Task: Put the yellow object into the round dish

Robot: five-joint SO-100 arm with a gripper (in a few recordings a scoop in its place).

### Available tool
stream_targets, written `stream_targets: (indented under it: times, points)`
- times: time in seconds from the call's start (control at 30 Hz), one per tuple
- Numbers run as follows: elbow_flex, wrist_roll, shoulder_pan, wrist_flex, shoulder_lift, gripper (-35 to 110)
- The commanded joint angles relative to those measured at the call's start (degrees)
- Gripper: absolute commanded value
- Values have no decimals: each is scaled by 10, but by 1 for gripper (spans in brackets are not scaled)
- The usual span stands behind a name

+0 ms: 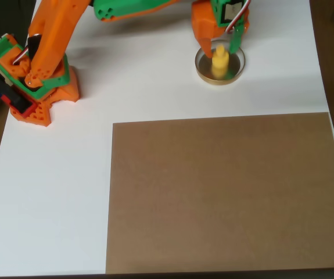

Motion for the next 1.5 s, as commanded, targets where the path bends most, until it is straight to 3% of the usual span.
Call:
stream_targets:
  times: [0.0, 0.73, 1.2, 1.47]
  points:
    - [-33, -2, 0, 5, 21, 22]
    - [-102, -8, 90, 66, 121, 24]
    - [-94, 12, 360, 56, 243, 24]
    - [61, 16, 472, -30, 342, 24]
